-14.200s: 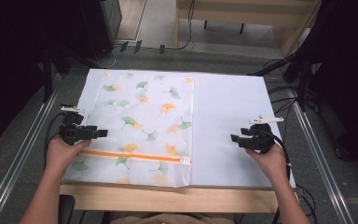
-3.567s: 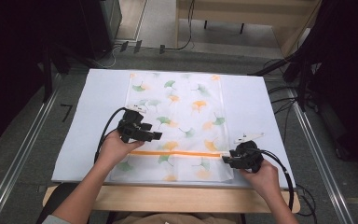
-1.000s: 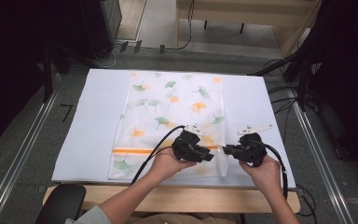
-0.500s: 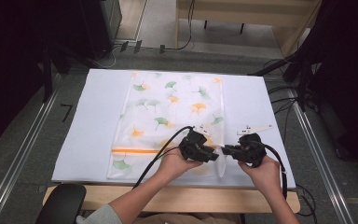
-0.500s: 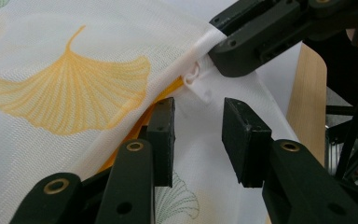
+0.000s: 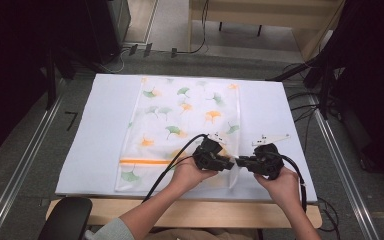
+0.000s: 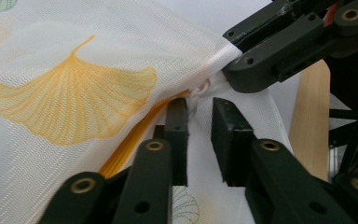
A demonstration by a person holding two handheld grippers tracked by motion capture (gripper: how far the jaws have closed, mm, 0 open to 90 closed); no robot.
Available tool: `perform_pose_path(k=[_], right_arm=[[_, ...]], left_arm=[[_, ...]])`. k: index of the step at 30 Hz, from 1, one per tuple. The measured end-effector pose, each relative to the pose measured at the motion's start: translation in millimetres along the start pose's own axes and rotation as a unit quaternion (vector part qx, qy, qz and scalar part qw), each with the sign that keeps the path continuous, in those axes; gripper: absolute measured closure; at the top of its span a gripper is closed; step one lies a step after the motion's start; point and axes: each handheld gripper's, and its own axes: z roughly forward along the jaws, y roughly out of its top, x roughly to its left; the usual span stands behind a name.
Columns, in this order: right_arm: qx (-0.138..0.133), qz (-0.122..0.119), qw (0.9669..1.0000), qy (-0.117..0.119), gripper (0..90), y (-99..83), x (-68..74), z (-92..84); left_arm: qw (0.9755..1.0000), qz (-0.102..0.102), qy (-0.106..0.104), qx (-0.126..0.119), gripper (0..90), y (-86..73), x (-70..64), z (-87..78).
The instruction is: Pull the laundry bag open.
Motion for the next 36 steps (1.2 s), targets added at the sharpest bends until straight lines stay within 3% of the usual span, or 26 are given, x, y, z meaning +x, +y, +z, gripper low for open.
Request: perform_pose_path(k=[4, 19, 36], right_arm=[[0.001, 0.001, 1.0, 0.003, 85.7, -0.5, -1.0, -0.2], [0.006, -0.006, 1.0, -0.001, 85.7, -0.7, -0.7, 1.4], [0.012, -0.012, 0.9998, -0.009, 85.8, -0.6, 0.1, 1.5]], left_arm=[[1.0, -0.003, -0.004, -0.002, 89.2, 0.4, 1.8, -1.6], [0.9999, -0.008, -0.012, 0.009, 90.0, 1.0, 5.3, -4.8], [0.9995, -0.014, 0.009, 0.027, 90.0, 0.5, 9.0, -6.3]])
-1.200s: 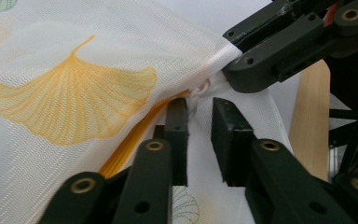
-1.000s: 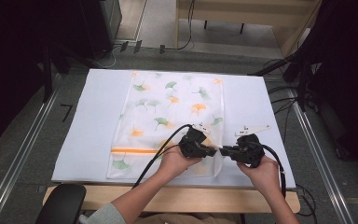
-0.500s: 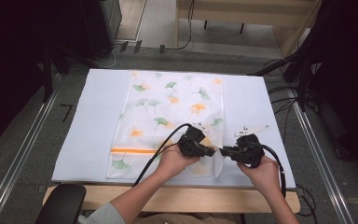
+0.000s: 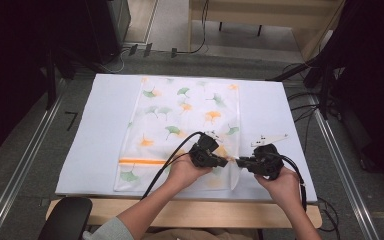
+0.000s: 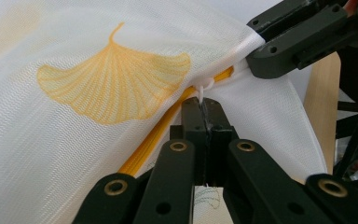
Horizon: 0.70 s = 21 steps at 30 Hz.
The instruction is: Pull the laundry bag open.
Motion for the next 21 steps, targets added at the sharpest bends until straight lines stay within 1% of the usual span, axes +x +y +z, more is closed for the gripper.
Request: perform_pose_path(k=[2, 3, 5, 6, 7, 10, 14, 16, 21], right_arm=[[0.001, -0.001, 1.0, 0.001, 85.8, 0.2, 0.1, 0.1], [0.001, -0.001, 1.0, -0.001, 85.8, 0.3, 0.2, -0.1], [-0.002, 0.0, 1.0, 0.003, 85.8, 0.1, 0.1, -0.6], [-0.002, 0.0, 1.0, 0.003, 85.8, 0.1, 0.1, -0.6], [-0.001, -0.002, 1.0, 0.002, 85.8, 0.4, 0.6, -0.4], [0.003, -0.006, 1.0, 0.001, 85.8, 0.7, 2.3, 0.1], [0.004, -0.009, 0.9999, 0.003, 85.9, 0.7, 3.1, 0.9], [0.003, -0.009, 1.0, 0.002, 85.9, 0.7, 3.6, 1.0], [0.006, -0.017, 0.9998, 0.006, 85.9, 0.9, 4.9, 1.9]], left_arm=[[1.0, 0.001, -0.002, -0.003, 90.0, -0.5, -0.2, 0.0], [1.0, 0.002, -0.004, 0.0, 90.0, -0.4, 0.5, -0.9], [1.0, 0.005, -0.005, -0.006, 90.0, -0.5, 0.9, -1.6], [0.9999, -0.003, -0.007, -0.009, 90.0, -0.3, 0.5, -0.6], [0.9999, -0.007, -0.007, -0.011, 90.0, -0.3, 0.8, -0.1], [0.9999, -0.003, -0.007, -0.006, 90.0, -0.3, 0.9, 0.8], [0.9999, -0.009, -0.009, -0.011, 89.6, 0.1, 0.5, 2.1], [0.9999, -0.007, -0.008, -0.01, 89.6, 0.4, 0.3, 2.7], [0.9998, -0.009, -0.017, -0.007, 89.4, 0.5, 2.2, 2.5]])
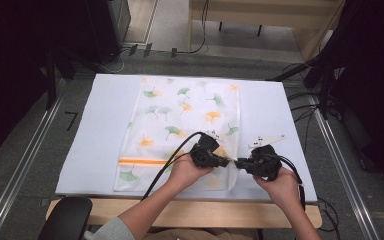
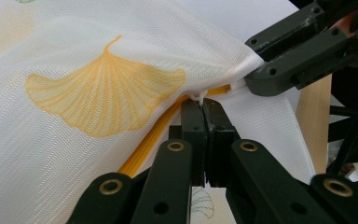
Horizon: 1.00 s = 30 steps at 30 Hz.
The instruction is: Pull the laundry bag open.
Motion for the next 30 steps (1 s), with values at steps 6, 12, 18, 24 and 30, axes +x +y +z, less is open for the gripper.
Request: perform_pose_path(k=[6, 12, 18, 24, 30], right_arm=[[0.001, -0.003, 1.0, 0.003, 85.8, 0.2, 1.0, 0.3], [0.0, -0.005, 1.0, 0.006, 85.8, 0.4, 1.5, 0.4], [-0.004, 0.001, 1.0, 0.003, 85.8, 0.1, -0.9, -1.5], [-0.004, 0.004, 1.0, 0.002, 85.8, -0.2, -2.1, -2.2], [-0.005, 0.003, 1.0, -0.002, 85.7, -0.8, -4.0, -3.6]], left_arm=[[1.0, -0.003, -0.002, 0.0, 86.1, 0.2, 0.4, -0.5], [0.9999, 0.0, 0.011, -0.001, 89.9, 0.1, -0.2, -0.6], [1.0, 0.0, 0.005, -0.002, 90.0, 0.3, 0.7, -2.3], [1.0, -0.005, 0.006, -0.002, 90.0, -0.3, -0.1, -3.2], [0.9998, 0.001, 0.02, 0.003, 90.0, -2.5, 1.4, -6.0]])
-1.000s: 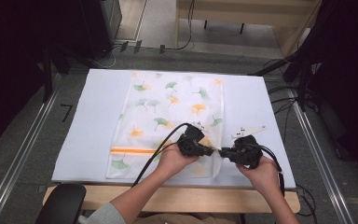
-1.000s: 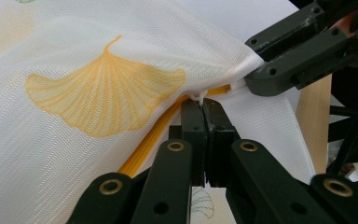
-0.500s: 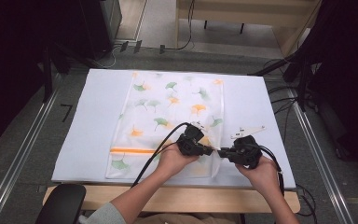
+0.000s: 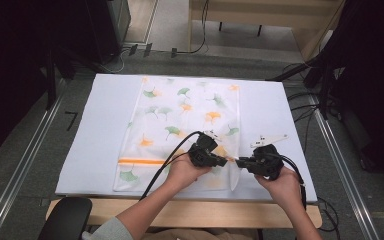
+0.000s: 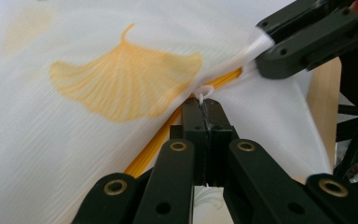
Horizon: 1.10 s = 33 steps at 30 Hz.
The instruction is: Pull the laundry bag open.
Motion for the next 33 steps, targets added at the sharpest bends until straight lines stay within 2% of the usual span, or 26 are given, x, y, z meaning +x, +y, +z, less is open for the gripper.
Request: perform_pose_path(k=[4, 10, 26, 33], right_arm=[[-0.004, 0.007, 1.0, -0.001, 85.7, -1.3, -3.2, -2.7], [-0.008, 0.008, 0.9999, 0.0, 85.6, -1.9, -5.0, -3.1], [-0.006, 0.01, 0.9999, 0.001, 85.5, -2.6, -5.5, -3.1], [-0.005, 0.007, 1.0, 0.0, 85.5, -2.1, -4.2, -2.8]], left_arm=[[1.0, 0.001, 0.004, 0.0, 90.0, -4.7, 5.0, -5.6], [0.9999, -0.008, 0.007, -0.004, 90.0, -11.5, 12.0, -11.3], [1.0, -0.002, 0.006, -0.005, 90.0, -12.3, 12.3, -11.1], [0.9998, 0.004, 0.02, -0.004, 90.0, -12.7, 9.6, -10.0]])
